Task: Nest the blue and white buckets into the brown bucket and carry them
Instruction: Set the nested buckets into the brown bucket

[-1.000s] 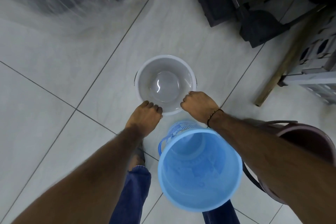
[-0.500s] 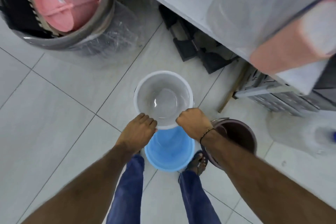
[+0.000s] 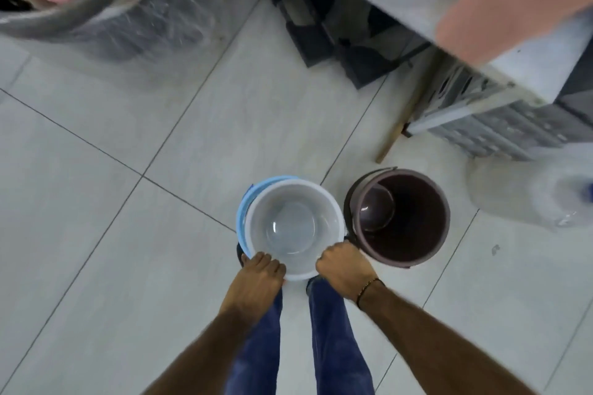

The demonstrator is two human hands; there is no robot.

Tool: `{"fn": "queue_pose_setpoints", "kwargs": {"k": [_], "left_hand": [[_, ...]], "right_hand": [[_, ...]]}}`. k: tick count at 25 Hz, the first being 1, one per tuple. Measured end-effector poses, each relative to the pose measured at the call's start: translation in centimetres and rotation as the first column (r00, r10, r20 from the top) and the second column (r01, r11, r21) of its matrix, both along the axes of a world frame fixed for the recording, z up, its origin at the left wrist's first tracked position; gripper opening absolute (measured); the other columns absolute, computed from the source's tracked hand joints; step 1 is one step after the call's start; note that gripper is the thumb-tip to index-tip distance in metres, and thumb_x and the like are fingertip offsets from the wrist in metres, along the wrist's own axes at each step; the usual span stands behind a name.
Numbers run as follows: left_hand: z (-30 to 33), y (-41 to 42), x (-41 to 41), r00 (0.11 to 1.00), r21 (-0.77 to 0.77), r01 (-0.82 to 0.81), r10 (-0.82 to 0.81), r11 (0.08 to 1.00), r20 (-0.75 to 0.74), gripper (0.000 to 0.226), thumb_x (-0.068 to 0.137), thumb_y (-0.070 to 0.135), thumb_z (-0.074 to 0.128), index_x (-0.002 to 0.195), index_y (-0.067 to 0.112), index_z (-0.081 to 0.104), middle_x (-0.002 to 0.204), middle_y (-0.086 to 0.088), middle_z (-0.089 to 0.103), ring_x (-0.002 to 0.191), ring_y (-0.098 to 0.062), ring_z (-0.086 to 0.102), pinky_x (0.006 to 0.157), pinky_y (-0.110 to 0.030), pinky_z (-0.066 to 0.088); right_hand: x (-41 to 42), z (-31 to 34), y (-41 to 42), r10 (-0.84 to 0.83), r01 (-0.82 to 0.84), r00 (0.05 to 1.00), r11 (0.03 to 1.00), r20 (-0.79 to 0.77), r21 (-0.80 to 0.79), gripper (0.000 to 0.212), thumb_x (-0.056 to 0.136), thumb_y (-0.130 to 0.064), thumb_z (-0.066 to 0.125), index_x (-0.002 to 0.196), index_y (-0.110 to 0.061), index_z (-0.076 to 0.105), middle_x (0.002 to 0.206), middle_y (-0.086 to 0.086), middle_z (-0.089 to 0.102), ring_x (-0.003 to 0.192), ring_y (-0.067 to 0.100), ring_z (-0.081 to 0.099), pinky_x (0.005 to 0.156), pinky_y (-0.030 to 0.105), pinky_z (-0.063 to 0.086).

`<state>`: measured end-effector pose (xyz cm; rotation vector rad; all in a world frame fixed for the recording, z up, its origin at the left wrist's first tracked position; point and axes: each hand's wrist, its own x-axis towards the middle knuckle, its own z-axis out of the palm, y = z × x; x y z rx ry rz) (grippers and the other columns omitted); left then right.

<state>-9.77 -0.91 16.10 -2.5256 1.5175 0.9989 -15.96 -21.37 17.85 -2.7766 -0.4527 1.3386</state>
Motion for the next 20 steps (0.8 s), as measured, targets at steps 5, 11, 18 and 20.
{"fn": "queue_pose_setpoints", "kwargs": {"k": [5,11,18,20], "left_hand": [[-8.8,1.5,0.6,0.989,0.079,-0.037,0.048,0.996,-0.137,0.021,0.093,0.024,0.06,0.108,0.013,0.069,0.116,-0.007,0.069,0.109,-0.028,0.061,0.1,-0.04,0.049],[-12.0,-0.3,9.2,0.734,-0.133,-0.675,0.679,0.725,-0.023,0.065,0.075,0.031,0.077,0.129,0.013,0.046,0.126,-0.011,0.052,0.107,-0.034,0.054,0.087,-0.048,0.049],[-14.9,-3.2,14.3,0.706,0.273,-0.631,0.683,0.726,-0.185,0.063,0.079,0.031,0.078,0.133,0.011,0.05,0.119,-0.016,0.062,0.104,-0.035,0.061,0.087,-0.045,0.055],[-13.4,-3.2,13.7,0.735,0.209,-0.646,0.672,0.734,-0.092,0.055,0.076,0.034,0.077,0.122,0.01,0.056,0.109,-0.015,0.06,0.094,-0.036,0.063,0.077,-0.043,0.058]], "right_hand": [[-1.5,-9.7,3.0,-0.124,0.125,0.988,0.992,0.089,-0.003,0.018,0.078,-0.008,0.068,0.093,-0.017,0.071,0.089,0.005,0.073,0.086,0.027,0.067,0.074,0.034,0.05],[-1.1,-12.3,2.6,-0.905,0.919,0.248,0.333,0.347,0.212,0.05,0.073,-0.028,0.07,0.118,-0.011,0.058,0.103,0.01,0.066,0.093,0.03,0.06,0.079,0.043,0.054],[-1.3,-16.1,0.8,-0.963,0.961,-0.268,-0.268,-0.019,0.07,0.036,0.074,-0.028,0.075,0.107,-0.016,0.063,0.095,0.006,0.069,0.086,0.03,0.067,0.077,0.038,0.059],[-1.3,-15.2,0.5,-0.962,0.955,-0.272,-0.271,-0.015,0.118,0.034,0.075,-0.028,0.076,0.104,-0.017,0.064,0.09,0.003,0.068,0.079,0.026,0.065,0.069,0.033,0.056]]}}
